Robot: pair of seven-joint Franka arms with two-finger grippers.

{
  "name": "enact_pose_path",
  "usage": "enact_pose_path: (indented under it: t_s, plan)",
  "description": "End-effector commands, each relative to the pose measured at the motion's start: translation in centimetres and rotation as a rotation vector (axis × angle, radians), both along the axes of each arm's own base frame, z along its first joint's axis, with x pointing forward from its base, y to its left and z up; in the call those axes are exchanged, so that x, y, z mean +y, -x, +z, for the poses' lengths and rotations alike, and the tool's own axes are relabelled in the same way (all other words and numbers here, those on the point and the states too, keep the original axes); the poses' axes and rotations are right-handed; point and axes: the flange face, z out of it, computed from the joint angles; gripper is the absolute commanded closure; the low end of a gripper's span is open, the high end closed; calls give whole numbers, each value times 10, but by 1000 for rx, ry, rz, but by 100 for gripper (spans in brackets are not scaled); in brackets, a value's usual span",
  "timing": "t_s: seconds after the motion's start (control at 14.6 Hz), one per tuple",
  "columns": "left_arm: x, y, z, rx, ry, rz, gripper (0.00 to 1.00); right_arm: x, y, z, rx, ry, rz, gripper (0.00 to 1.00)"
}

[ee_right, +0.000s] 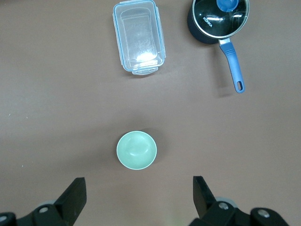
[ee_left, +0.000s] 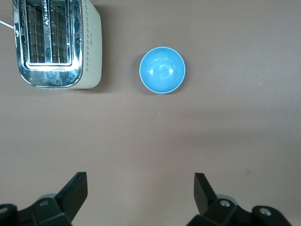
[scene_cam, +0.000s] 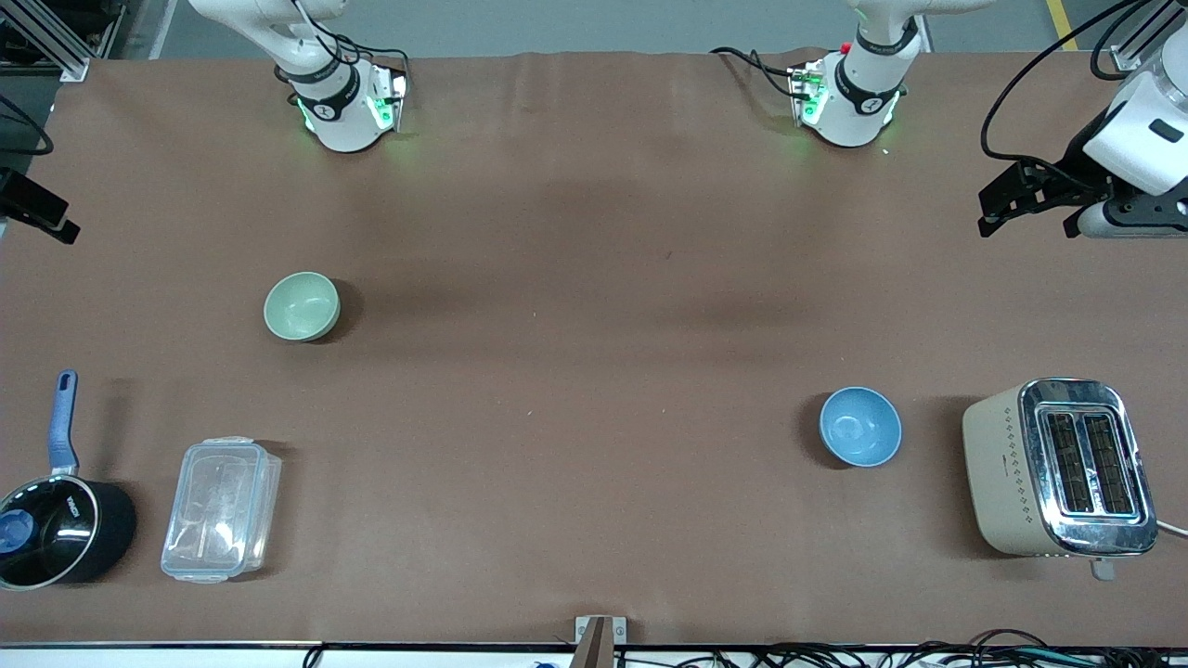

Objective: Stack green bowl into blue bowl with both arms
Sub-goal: 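Reach the left gripper down to the light blue bowl by the toaster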

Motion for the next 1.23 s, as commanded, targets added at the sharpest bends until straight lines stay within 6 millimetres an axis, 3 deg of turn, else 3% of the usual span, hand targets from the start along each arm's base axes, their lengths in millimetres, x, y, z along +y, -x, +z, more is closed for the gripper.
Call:
enact_pose_path:
  t_s: [0.0,0.14,0.27,0.48,0.82,0.96,1.16]
  plan:
    - [0,0,7,-3,-24,-6,0,1,1,3,3,3,1,0]
    - [1,-13,3,1,-24,-9,0,1,1,2,5,3,-1,0]
    - [3,-39,-21,34,-30,-11,0,1,1,2,5,3,1,0]
    - [9,-87,-89,19,-26,-8,0,2,1,3,4,-2,2,0]
    - [5,-127,-225,11,-4,5,0,6,6,-9,64,-7,27,0]
    - [4,-135,-275,-4,6,33,0,6,10,-37,140,-9,41,0]
    - [5,-145,-337,-7,18,47,0,3,7,-109,207,-6,44,0]
